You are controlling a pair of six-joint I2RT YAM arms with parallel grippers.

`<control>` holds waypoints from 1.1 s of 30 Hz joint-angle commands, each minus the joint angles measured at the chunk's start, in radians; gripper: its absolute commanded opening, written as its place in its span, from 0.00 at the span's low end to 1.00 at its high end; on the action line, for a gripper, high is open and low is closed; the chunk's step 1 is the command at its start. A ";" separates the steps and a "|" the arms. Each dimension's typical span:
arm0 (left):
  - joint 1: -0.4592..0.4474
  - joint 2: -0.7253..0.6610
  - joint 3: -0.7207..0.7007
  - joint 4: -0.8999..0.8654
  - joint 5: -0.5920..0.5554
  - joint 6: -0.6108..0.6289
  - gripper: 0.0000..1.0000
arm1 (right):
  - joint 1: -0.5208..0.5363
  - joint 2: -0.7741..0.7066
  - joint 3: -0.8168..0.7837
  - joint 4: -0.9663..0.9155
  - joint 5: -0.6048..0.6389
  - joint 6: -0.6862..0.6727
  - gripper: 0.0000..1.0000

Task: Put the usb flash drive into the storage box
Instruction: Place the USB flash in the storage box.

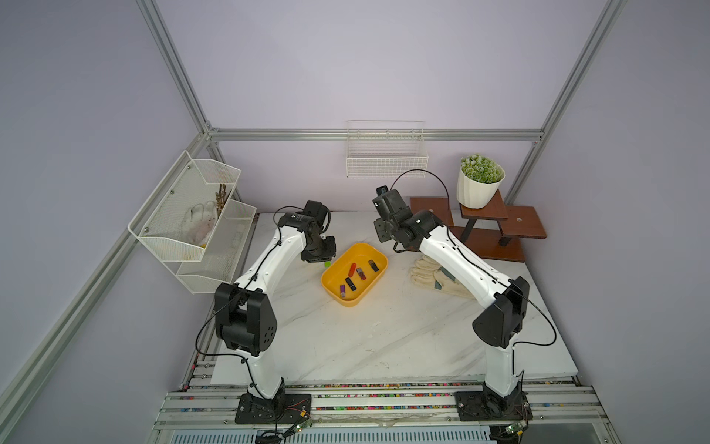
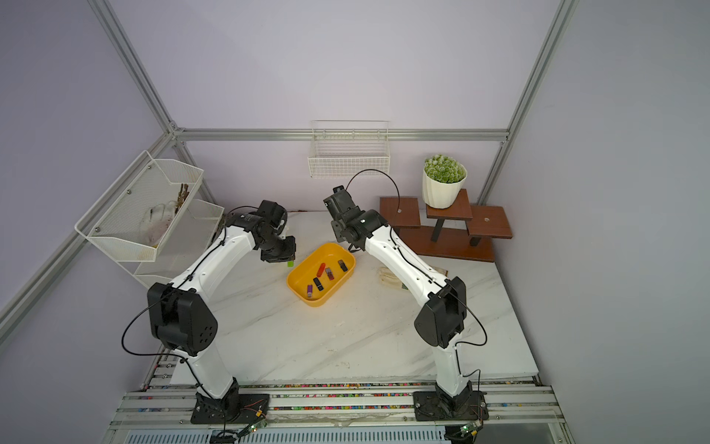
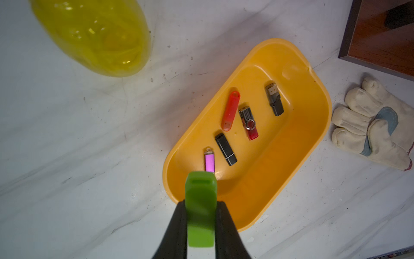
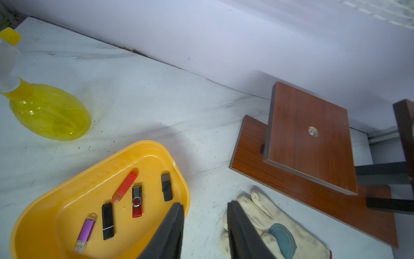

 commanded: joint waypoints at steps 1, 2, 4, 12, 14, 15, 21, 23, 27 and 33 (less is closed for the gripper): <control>-0.051 0.089 0.134 -0.005 0.019 0.002 0.00 | -0.024 -0.053 -0.128 -0.004 0.035 0.060 0.37; -0.063 0.116 0.170 -0.011 0.017 -0.007 0.00 | -0.027 -0.079 -0.170 0.005 0.033 0.073 0.37; -0.082 0.164 0.225 -0.013 0.016 -0.029 0.00 | -0.035 -0.136 -0.259 0.023 0.022 0.098 0.37; -0.133 0.300 0.314 0.000 -0.004 -0.105 0.00 | -0.066 -0.268 -0.418 0.018 0.023 0.139 0.37; -0.146 0.324 0.314 0.013 -0.012 -0.131 0.00 | -0.073 -0.286 -0.433 0.013 0.022 0.138 0.37; -0.153 0.335 0.309 0.026 -0.014 -0.141 0.00 | -0.078 -0.293 -0.437 0.010 0.025 0.137 0.37; -0.169 0.389 0.312 0.072 -0.011 -0.186 0.00 | -0.093 -0.324 -0.464 0.011 0.012 0.136 0.37; -0.172 0.402 0.320 0.084 -0.014 -0.193 0.00 | -0.095 -0.329 -0.472 0.010 0.011 0.135 0.37; -0.173 0.436 0.346 0.089 -0.015 -0.196 0.00 | -0.098 -0.338 -0.492 0.010 0.004 0.137 0.37; -0.173 0.473 0.361 0.092 -0.030 -0.196 0.00 | -0.103 -0.352 -0.502 0.010 -0.001 0.137 0.37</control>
